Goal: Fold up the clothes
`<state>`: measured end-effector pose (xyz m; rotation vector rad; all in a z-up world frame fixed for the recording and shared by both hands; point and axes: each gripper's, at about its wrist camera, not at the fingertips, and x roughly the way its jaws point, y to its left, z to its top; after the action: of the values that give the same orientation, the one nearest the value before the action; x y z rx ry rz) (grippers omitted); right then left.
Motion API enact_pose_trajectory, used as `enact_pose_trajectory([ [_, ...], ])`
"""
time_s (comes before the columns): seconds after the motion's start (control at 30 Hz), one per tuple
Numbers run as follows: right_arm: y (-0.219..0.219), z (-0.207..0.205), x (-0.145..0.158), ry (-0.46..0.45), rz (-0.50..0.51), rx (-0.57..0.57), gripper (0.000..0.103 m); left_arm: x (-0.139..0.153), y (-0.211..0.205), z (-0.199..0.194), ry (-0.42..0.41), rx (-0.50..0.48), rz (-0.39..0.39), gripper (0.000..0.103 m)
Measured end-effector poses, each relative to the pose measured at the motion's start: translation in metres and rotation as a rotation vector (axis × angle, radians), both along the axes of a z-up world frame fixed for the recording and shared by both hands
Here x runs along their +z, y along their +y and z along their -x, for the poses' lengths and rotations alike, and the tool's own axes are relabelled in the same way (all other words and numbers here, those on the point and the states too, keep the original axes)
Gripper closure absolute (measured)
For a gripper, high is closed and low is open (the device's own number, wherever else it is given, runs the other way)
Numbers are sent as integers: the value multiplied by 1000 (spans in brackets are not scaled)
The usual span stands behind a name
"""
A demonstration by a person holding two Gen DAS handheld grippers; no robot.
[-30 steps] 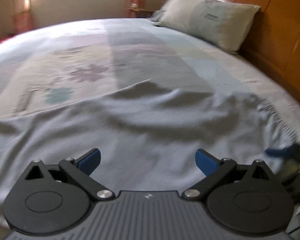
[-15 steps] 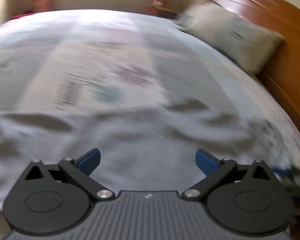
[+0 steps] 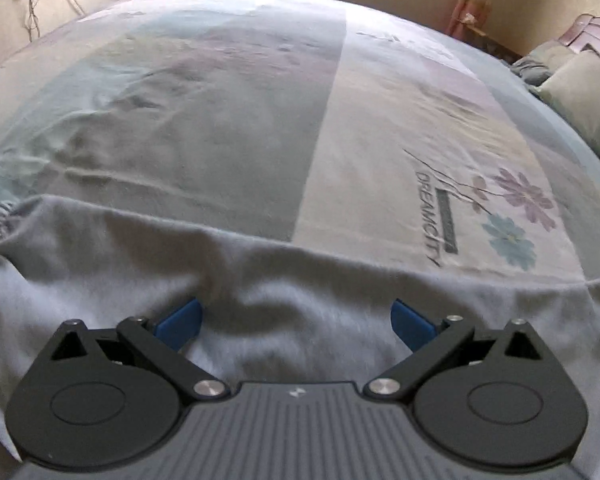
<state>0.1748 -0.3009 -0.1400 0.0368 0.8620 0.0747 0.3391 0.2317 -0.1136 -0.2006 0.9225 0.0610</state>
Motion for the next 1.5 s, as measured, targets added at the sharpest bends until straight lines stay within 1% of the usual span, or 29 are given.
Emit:
enact_pose_trajectory([
  [0.07, 1, -1, 2, 7, 5, -1, 0, 10, -3, 5, -17, -33, -11, 3],
  [0.17, 3, 2, 11, 19, -16, -10, 0, 28, -10, 31, -68, -125, -100, 3],
  [0.23, 11, 6, 22, -6, -45, 17, 0, 35, -10, 53, -92, -183, -153, 2],
  [0.3, 32, 8, 37, -56, -74, 108, 0, 36, -4, 70, -95, -216, -180, 2],
  [0.33, 44, 9, 45, -82, -89, 158, 0, 34, 1, 76, -85, -209, -186, 2],
  [0.4, 80, 5, 59, -129, -101, 300, 0, 27, 16, 78, -55, -168, -180, 2],
  [0.47, 126, -4, 66, -149, -104, 449, 3, 19, 34, 78, -47, -120, -141, 2],
  [0.53, 170, -16, 66, -122, -84, 564, 20, 10, 49, 75, -43, -78, -108, 2],
  [0.57, 190, -21, 63, -106, -78, 616, 31, 6, 55, 73, -39, -59, -96, 2],
  [0.6, 210, -26, 59, -90, -74, 666, 39, 1, 60, 71, -30, -45, -83, 2],
  [0.67, 245, -27, 54, -75, -62, 777, 40, -7, 70, 71, -21, -27, -47, 2],
  [0.77, 288, -11, 42, -100, 58, 947, 40, -9, 76, 73, -35, -43, -21, 2],
  [0.8, 298, -4, 37, -106, 117, 985, 51, -9, 77, 74, -36, -51, -19, 2],
  [0.83, 307, 1, 28, -107, 199, 1024, 83, -9, 78, 75, -37, -59, -17, 2],
  [0.87, 313, 5, 23, -119, 270, 1047, 94, -10, 78, 75, -39, -65, -15, 2],
  [0.9, 317, 9, 18, -138, 332, 1060, 94, -10, 79, 75, -41, -71, -13, 2],
  [0.93, 319, 11, 18, -142, 355, 1064, 94, -10, 80, 75, -43, -77, -11, 2],
  [1.0, 320, 10, 21, -132, 359, 1060, 96, -11, 82, 77, -52, -88, -5, 2],
  [1.07, 318, 10, 24, -93, 358, 1065, 98, -11, 85, 83, -63, -89, -6, 2],
  [1.17, 309, 9, 25, -17, 352, 1066, 98, -10, 87, 91, -65, -82, -46, 2],
  [1.2, 305, 9, 28, 6, 334, 1061, 98, -9, 88, 93, -66, -77, -57, 2],
  [1.27, 300, 6, 38, 12, 280, 1042, 97, -5, 90, 97, -81, -67, -69, 2],
  [1.33, 300, -3, 49, -19, 220, 992, 92, -2, 91, 100, -104, -75, -62, 2],
  [1.37, 303, -11, 53, -35, 190, 956, 91, -3, 90, 99, -99, -83, -59, 2],
  [1.43, 313, -30, 53, -28, 103, 906, 90, -7, 88, 97, -87, -93, -58, 2],
  [1.5, 325, -49, 49, -3, 13, 862, 90, -14, 85, 96, -80, -99, -85, 2],
])
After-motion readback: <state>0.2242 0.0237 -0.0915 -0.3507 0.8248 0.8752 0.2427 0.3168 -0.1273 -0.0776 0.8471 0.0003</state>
